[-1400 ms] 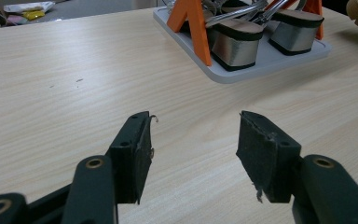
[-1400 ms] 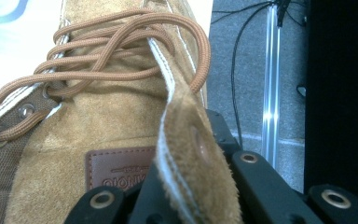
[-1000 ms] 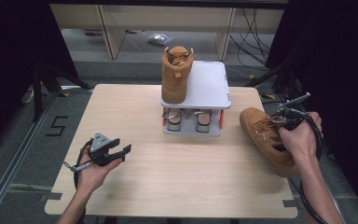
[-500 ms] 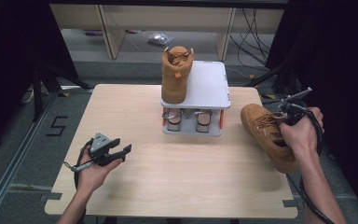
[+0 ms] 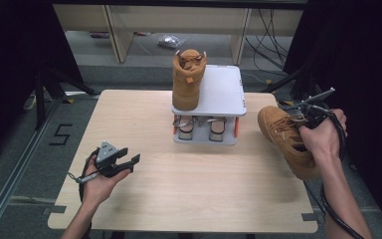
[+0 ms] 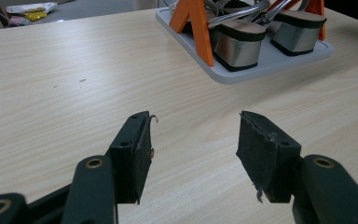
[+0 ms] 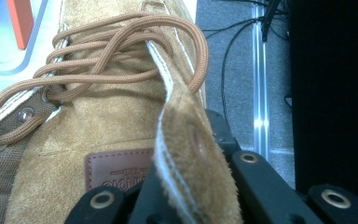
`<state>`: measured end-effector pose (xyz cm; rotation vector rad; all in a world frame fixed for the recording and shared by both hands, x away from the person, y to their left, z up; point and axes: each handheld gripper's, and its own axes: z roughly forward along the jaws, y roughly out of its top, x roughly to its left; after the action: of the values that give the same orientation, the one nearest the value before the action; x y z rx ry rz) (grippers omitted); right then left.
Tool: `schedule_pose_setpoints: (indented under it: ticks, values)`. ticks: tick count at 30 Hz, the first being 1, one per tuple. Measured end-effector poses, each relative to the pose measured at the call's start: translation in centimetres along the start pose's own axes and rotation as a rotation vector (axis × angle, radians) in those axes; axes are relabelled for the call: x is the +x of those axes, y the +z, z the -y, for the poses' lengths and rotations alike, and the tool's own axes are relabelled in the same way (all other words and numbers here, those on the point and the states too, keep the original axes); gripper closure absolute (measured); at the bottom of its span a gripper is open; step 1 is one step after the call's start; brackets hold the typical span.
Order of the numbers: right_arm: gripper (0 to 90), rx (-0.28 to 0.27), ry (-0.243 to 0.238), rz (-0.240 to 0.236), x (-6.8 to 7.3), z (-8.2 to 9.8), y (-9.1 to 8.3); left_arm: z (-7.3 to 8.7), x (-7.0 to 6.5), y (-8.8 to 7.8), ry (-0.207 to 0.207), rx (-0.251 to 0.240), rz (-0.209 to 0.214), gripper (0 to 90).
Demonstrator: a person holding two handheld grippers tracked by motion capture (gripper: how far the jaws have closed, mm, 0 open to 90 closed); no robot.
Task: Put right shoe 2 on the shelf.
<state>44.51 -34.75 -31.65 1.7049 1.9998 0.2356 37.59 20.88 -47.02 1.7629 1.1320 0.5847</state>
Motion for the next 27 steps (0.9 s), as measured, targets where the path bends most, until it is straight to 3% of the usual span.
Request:
schedule_pose_setpoints:
  ticks: [4, 6, 8, 9, 11, 14, 15, 17, 18, 20, 21, 22, 23, 25, 26, 27]
  values:
    - [86.7, -0.004, 0.002, 0.004, -0.2, -0.3, -0.2, 0.0, 0.0, 0.0, 0.001, 0.0, -0.001, 43.8]
    - [86.8, 0.0, 0.029, 0.012, 0.0, -0.4, -0.4, 0.0, 0.1, 0.0, -0.001, -0.005, 0.001, 43.8]
    - [86.7, -0.011, 0.005, 0.008, -0.3, -0.6, -0.4, 0.0, 0.1, 0.0, -0.002, -0.006, -0.001, 43.8]
    - [86.8, -0.003, 0.043, 0.013, 0.0, -0.7, -0.6, 0.0, 0.1, 0.0, -0.001, -0.006, -0.002, 43.8]
    - [86.7, -0.018, 0.011, 0.011, -0.5, -1.0, -0.7, 0.0, 0.1, 0.0, 0.001, -0.004, -0.006, 43.8]
    - [86.7, -0.02, 0.012, 0.017, -0.6, -1.3, -1.0, 0.0, 0.1, 0.0, 0.002, -0.004, -0.007, 43.8]
    - [86.7, -0.023, 0.04, 0.02, -0.4, -1.4, -1.1, 0.0, 0.1, 0.0, 0.002, -0.004, -0.007, 43.7]
    - [86.7, -0.023, 0.028, 0.032, -0.5, -1.6, -1.4, 0.0, 0.1, 0.0, 0.002, -0.006, -0.005, 43.7]
    - [86.8, -0.02, 0.05, 0.025, -0.4, -1.6, -1.4, 0.0, 0.1, 0.0, 0.001, -0.007, -0.004, 43.7]
    - [86.7, -0.026, 0.027, 0.034, -0.6, -1.8, -1.5, 0.0, 0.1, 0.0, 0.001, -0.007, -0.004, 43.7]
    - [86.8, -0.022, 0.05, 0.026, -0.4, -1.9, -1.5, 0.0, 0.1, 0.0, 0.001, -0.007, -0.003, 43.7]
    - [86.8, -0.031, 0.021, 0.02, -0.7, -2.0, -1.4, 0.0, 0.1, 0.0, 0.0, -0.007, -0.003, 43.7]
    - [86.8, -0.021, 0.052, 0.028, -0.4, -2.0, -1.6, 0.0, 0.1, 0.0, 0.002, -0.006, -0.002, 43.7]
    - [86.8, -0.025, 0.026, 0.036, -0.5, -2.3, -1.6, 0.0, 0.1, 0.1, 0.006, -0.006, 0.005, 43.7]
    - [86.8, -0.022, 0.049, 0.032, -0.3, -2.3, -1.6, 0.1, 0.0, 0.1, 0.005, -0.007, 0.007, 43.6]
    - [86.8, -0.025, 0.031, 0.032, -0.4, -2.4, -1.6, 0.1, 0.0, 0.1, 0.003, -0.005, 0.003, 43.7]
